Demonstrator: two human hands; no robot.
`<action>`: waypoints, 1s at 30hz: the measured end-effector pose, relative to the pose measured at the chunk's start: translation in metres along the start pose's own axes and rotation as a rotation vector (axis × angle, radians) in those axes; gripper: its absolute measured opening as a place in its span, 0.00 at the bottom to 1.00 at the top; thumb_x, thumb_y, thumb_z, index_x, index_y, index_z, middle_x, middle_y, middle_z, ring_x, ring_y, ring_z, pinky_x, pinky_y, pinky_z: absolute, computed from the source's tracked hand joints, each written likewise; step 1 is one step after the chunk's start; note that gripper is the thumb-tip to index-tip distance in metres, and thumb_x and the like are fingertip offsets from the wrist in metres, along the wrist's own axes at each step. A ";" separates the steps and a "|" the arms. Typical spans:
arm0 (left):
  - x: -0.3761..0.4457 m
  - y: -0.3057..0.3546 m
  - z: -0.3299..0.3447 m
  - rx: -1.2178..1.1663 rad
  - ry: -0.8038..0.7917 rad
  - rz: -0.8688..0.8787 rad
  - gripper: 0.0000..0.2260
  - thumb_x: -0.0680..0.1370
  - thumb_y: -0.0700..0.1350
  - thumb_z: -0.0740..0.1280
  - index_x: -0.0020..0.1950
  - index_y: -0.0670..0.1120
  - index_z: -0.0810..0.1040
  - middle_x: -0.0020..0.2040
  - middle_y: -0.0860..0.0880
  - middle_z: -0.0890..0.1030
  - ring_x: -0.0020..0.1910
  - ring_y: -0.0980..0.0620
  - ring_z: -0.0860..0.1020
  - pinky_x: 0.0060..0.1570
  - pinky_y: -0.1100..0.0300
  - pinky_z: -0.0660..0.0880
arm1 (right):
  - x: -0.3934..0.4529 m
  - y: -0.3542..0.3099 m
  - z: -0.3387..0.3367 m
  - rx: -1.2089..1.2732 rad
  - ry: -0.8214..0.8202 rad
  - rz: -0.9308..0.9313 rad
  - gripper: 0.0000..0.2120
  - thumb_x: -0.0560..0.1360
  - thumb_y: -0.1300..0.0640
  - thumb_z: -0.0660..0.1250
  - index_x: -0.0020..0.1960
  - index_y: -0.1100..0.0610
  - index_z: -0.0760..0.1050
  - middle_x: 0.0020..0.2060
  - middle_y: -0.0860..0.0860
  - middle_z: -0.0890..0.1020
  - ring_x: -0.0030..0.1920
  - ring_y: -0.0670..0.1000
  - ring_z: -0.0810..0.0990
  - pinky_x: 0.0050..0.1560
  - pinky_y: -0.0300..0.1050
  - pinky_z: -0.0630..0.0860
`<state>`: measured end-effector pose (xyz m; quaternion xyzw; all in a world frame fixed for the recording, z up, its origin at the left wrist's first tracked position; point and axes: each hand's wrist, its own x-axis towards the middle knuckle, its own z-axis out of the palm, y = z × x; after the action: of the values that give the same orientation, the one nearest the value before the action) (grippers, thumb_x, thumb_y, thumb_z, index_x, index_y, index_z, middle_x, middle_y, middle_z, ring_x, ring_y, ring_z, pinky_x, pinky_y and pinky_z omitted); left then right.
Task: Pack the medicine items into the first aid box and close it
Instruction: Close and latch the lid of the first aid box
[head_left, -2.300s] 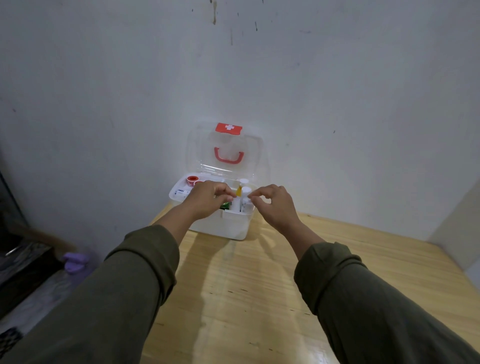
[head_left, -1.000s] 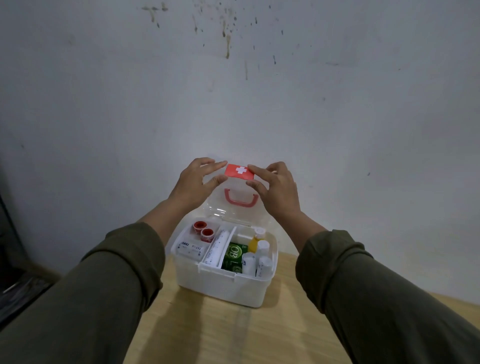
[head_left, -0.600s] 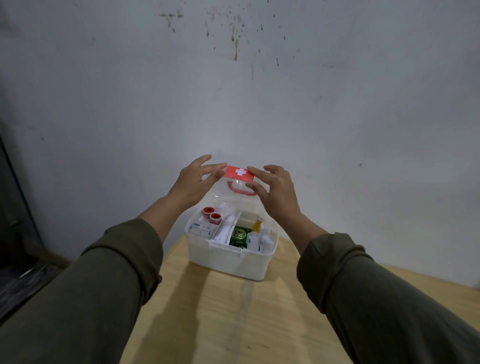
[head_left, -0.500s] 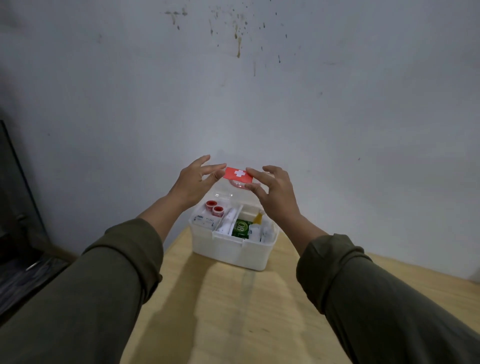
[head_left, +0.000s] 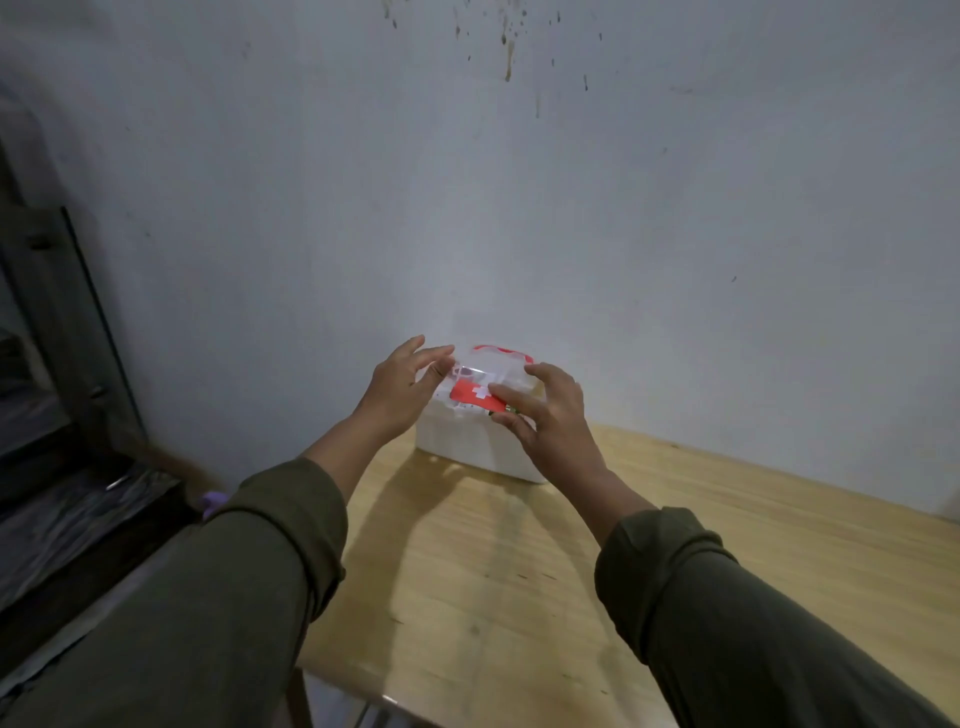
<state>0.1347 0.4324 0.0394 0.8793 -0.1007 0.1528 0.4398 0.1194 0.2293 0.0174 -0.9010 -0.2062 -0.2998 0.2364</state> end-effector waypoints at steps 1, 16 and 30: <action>-0.002 -0.002 0.001 0.005 -0.005 -0.004 0.19 0.78 0.57 0.57 0.66 0.54 0.73 0.75 0.45 0.63 0.73 0.46 0.62 0.70 0.51 0.63 | -0.004 0.001 0.002 -0.015 -0.011 -0.006 0.19 0.72 0.43 0.61 0.55 0.50 0.81 0.57 0.63 0.77 0.61 0.57 0.66 0.55 0.68 0.71; -0.020 -0.012 0.008 0.220 -0.061 0.010 0.22 0.77 0.47 0.64 0.71 0.54 0.66 0.76 0.50 0.58 0.75 0.46 0.59 0.70 0.48 0.61 | -0.017 0.000 0.007 -0.259 -0.157 -0.025 0.19 0.70 0.45 0.71 0.60 0.44 0.77 0.66 0.58 0.71 0.68 0.61 0.67 0.66 0.69 0.61; -0.008 -0.010 0.014 0.286 0.064 0.099 0.23 0.72 0.42 0.71 0.67 0.51 0.71 0.68 0.49 0.73 0.66 0.48 0.69 0.64 0.56 0.66 | -0.002 -0.008 0.024 -0.440 -0.094 0.072 0.28 0.74 0.44 0.66 0.71 0.44 0.61 0.68 0.54 0.69 0.68 0.58 0.65 0.63 0.62 0.62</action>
<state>0.1326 0.4270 0.0210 0.9216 -0.1068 0.2150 0.3050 0.1245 0.2490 0.0019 -0.9505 -0.1145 -0.2867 0.0346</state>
